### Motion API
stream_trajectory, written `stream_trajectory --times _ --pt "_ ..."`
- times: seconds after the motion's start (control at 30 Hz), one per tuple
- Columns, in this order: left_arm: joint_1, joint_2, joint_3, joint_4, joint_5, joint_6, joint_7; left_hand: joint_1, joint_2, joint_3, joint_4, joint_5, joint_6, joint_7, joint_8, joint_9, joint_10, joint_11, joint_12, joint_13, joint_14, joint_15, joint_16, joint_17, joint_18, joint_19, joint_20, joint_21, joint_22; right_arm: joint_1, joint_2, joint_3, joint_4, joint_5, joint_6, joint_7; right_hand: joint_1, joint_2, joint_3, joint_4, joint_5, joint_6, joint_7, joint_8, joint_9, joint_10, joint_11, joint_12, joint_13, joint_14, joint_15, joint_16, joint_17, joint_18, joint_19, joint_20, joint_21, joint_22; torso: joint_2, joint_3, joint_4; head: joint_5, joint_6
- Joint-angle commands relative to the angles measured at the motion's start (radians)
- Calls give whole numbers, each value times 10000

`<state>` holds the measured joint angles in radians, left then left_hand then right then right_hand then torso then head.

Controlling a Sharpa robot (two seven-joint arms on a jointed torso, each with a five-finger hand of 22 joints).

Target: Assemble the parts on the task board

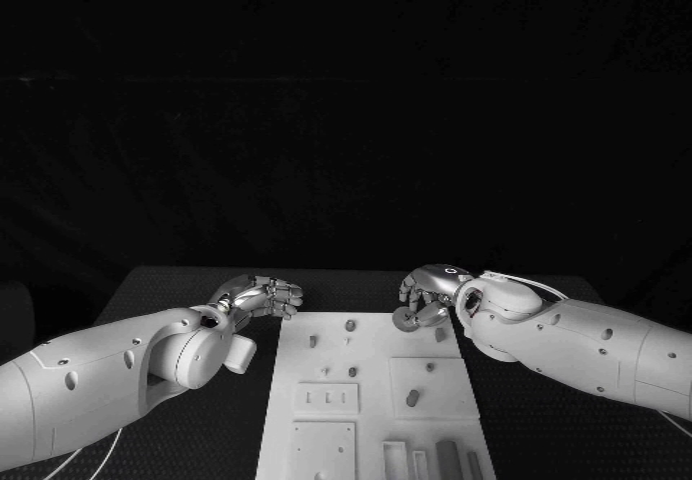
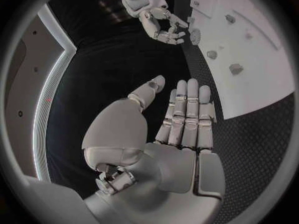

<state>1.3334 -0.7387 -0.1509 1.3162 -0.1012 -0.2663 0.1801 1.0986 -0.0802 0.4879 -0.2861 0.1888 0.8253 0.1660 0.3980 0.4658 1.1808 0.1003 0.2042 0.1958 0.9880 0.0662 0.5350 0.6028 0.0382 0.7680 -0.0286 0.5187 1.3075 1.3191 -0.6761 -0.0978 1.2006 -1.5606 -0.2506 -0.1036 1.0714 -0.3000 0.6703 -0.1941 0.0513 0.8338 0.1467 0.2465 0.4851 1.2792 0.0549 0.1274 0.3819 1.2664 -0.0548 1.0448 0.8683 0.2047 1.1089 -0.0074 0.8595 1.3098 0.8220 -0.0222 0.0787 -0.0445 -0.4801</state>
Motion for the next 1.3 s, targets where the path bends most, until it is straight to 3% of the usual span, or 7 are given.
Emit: stream_trajectory --times 0.03,0.1,0.13,0.23,0.47,0.8,1.3 --pt "2 17 4 65 -34 203 115 -36 -23 32 26 16 -12 44 -59 13 -22 29 -70 -10 57 28 -29 0 70 -53 -28 73 168 -60 38 -7 -134 -506 158 -134 -73 19 -135 4 -29 -49 -80 -14 21 329 -195 575 402 44 -205 -4 -11 571 97 -11 99 133 20 -15 41 -10 -46" --pt "2 2 3 82 -34 216 106 -39 -22 30 27 16 -12 46 -62 17 -22 30 -73 -9 67 27 -28 3 72 -49 -29 76 169 -108 83 -11 -229 -509 194 -124 -6 23 -251 6 -20 -47 -152 40 48 541 -324 1488 1129 120 -313 148 42 571 181 -52 175 148 38 -16 59 -21 -49" --pt "2 -3 3 85 -34 221 104 -41 -23 29 27 15 -13 47 -64 18 -23 30 -75 -8 72 26 -27 4 73 -47 -30 78 169 -132 103 -12 -263 -509 219 -122 22 -21 -326 62 2 -42 -246 85 70 114 -422 2581 2154 115 -336 365 175 571 282 -103 291 174 45 -14 61 -17 -50" --pt "2 -7 3 95 -34 224 106 -45 -23 27 29 14 -13 50 -67 22 -23 31 -78 -8 82 25 -26 7 75 -44 -30 81 169 -179 152 -16 -358 -508 381 -102 100 56 -289 146 -40 -25 -213 142 85 -845 -452 4537 3941 71 -419 679 385 571 301 -168 462 202 72 -12 70 -47 -82" --pt "2 -33 3 137 -34 221 103 -52 -19 25 32 14 -14 57 -73 28 -25 33 -84 -6 96 22 -27 11 79 -37 -32 88 170 -253 234 -20 -598 -396 491 -72 177 63 7 433 -25 135 -310 266 103 -1683 -527 7360 6077 19 -499 1433 986 571 355 -298 1052 223 98 -9 98 -72 -116" --pt "3 -53 4 156 -34 233 94 -62 -16 22 37 15 -15 64 -80 35 -24 34 -89 -4 108 20 -29 15 82 -32 -33 93 170 -288 285 -19 -765 -369 376 -29 218 146 237 674 -16 200 -353 306 51 -1821 -567 9081 6859 89 -534 1842 1409 571 362 -400 1627 199 88 -10 88 -57 -145" --pt "4 -57 4 173 -34 246 84 -79 -7 19 45 17 -14 67 -89 46 -23 35 -96 0 118 18 -36 19 86 -26 -34 100 169 -291 292 -18 -977 41 360 90 345 264 621 905 -19 223 -363 325 12 -1686 -569 9799 7049 290 -544 2019 1610 571 531 -512 1949 177 89 -14 69 -50 -169"
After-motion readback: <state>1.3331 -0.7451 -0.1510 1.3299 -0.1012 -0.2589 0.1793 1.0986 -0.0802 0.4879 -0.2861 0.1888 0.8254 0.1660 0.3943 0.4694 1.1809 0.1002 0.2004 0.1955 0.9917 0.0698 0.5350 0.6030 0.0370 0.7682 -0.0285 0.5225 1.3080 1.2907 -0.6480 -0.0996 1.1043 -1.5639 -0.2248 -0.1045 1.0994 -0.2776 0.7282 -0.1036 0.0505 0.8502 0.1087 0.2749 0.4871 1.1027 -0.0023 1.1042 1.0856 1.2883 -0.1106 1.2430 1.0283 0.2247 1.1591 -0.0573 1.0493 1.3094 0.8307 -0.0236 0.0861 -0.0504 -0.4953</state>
